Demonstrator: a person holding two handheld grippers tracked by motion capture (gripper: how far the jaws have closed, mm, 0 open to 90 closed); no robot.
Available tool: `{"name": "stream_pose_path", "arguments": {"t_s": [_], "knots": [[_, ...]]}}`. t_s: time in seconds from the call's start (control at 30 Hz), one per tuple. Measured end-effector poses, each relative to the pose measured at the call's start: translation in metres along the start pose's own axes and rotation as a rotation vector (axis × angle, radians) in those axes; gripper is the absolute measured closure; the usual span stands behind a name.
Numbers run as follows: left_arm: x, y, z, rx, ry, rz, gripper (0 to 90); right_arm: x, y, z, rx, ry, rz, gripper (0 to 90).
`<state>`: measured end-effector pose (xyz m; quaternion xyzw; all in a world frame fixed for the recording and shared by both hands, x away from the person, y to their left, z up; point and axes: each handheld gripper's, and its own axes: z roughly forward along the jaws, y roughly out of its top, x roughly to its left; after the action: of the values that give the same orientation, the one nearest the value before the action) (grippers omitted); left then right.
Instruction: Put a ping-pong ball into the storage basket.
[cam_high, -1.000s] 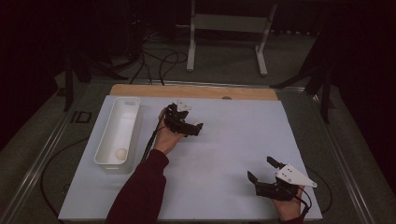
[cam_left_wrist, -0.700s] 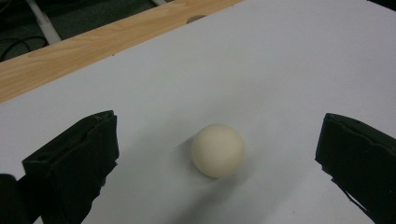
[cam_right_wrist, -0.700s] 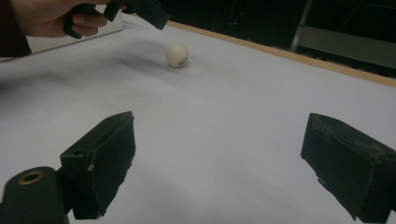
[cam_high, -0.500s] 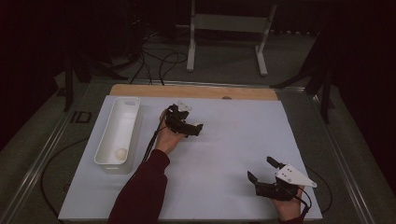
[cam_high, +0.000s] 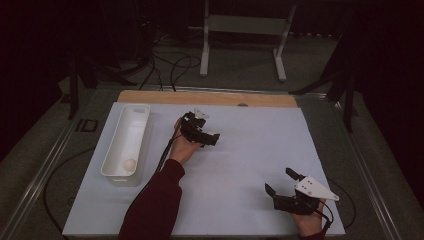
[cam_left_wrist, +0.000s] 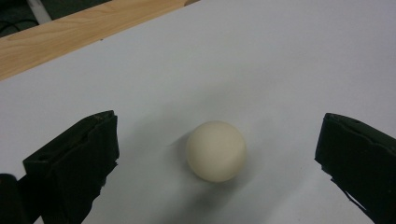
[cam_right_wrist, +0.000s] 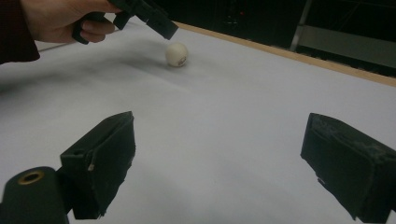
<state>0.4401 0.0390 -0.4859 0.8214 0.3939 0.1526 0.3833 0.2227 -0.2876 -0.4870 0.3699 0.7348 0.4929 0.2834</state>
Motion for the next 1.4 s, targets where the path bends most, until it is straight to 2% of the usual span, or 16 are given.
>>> {"name": "stream_pose_path", "arguments": {"t_s": [0.33,0.47,0.5,0.67,0.83,1.13,1.33,1.4], "knots": [[-0.003,-0.001,0.012,0.043,-0.006,0.004,1.1,0.000,0.000,-0.001,-0.002,-0.001,0.004,9.6],[-0.003,-0.004,0.018,0.064,-0.026,-0.001,2.2,-0.001,0.000,-0.001,-0.001,-0.002,0.003,9.6],[-0.004,-0.004,0.019,0.066,-0.019,0.007,2.1,-0.001,0.000,-0.001,-0.001,-0.002,0.003,9.6],[-0.004,-0.005,0.022,0.075,-0.003,-0.004,4.4,0.000,0.000,0.000,0.001,-0.002,0.002,9.6],[-0.004,-0.006,0.025,0.094,0.034,-0.003,14.9,0.000,0.000,0.000,0.001,-0.002,0.003,9.6],[-0.004,-0.008,0.028,0.093,0.002,-0.020,32.5,-0.001,0.000,-0.001,0.000,-0.004,0.002,9.6],[-0.004,-0.009,0.032,0.109,0.002,-0.024,38.9,-0.001,0.000,-0.001,0.001,-0.003,0.002,9.6],[-0.004,-0.010,0.034,0.130,0.010,-0.024,41.5,-0.001,0.000,-0.001,0.000,-0.004,0.002,9.6]]}}
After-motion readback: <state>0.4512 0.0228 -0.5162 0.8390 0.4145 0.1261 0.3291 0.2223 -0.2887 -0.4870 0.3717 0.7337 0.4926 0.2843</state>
